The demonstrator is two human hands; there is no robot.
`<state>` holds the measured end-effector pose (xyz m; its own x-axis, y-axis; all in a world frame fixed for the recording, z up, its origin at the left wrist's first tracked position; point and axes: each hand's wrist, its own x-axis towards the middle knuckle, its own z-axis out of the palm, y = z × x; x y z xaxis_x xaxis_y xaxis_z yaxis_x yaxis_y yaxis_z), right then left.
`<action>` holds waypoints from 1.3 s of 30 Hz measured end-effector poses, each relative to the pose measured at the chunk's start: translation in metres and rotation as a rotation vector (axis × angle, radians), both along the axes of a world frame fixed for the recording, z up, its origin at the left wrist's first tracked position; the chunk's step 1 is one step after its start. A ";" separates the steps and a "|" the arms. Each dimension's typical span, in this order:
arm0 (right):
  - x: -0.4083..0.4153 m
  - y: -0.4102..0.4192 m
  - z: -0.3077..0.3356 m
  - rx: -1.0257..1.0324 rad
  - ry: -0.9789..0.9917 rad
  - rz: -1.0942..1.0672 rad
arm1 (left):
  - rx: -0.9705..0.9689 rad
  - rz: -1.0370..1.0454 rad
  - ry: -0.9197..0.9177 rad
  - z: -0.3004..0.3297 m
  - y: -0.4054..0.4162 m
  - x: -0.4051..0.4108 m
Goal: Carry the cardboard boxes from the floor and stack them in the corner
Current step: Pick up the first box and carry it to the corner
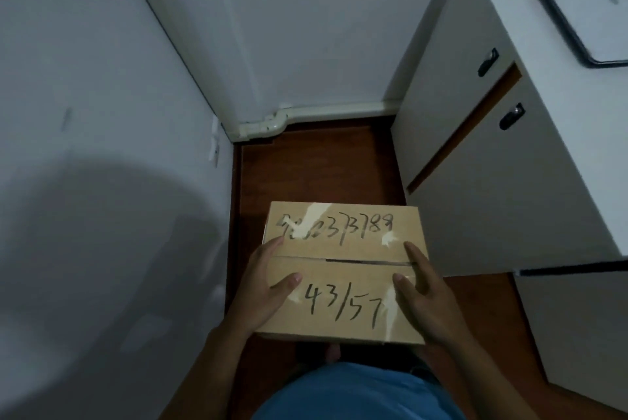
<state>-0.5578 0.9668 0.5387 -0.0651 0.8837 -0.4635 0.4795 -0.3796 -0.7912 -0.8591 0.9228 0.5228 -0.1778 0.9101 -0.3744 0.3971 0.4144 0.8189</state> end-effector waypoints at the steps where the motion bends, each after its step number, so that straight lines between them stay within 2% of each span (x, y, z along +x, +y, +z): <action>1: -0.009 0.025 -0.006 -0.017 -0.007 0.026 | 0.001 0.033 0.005 -0.005 0.016 -0.008; 5: -0.054 0.144 -0.026 -0.053 0.074 0.137 | -0.002 0.159 0.128 -0.007 0.090 -0.044; 10: -0.111 0.246 -0.036 -0.126 0.093 0.228 | -0.095 0.119 0.184 0.006 0.173 -0.097; 14: -0.148 0.308 -0.062 -0.189 0.042 0.271 | -0.158 0.115 0.181 -0.025 0.226 -0.138; 18: -0.179 0.359 -0.132 -0.210 -0.001 0.262 | -0.220 0.070 0.149 -0.108 0.280 -0.175; 21: -0.207 0.387 -0.216 -0.226 0.006 0.164 | -0.226 0.012 0.096 -0.198 0.323 -0.205; 26: -0.257 0.412 -0.369 -0.261 -0.018 -0.006 | -0.248 0.033 0.061 -0.357 0.376 -0.239; 30: -0.297 0.436 -0.468 -0.256 0.004 0.009 | -0.276 0.059 0.066 -0.464 0.404 -0.272; 35: -0.331 0.451 -0.536 -0.363 0.082 -0.029 | -0.318 0.089 0.076 -0.534 0.420 -0.308; 39: -0.354 0.457 -0.544 -0.458 0.111 -0.026 | -0.374 -0.009 0.134 -0.547 0.428 -0.337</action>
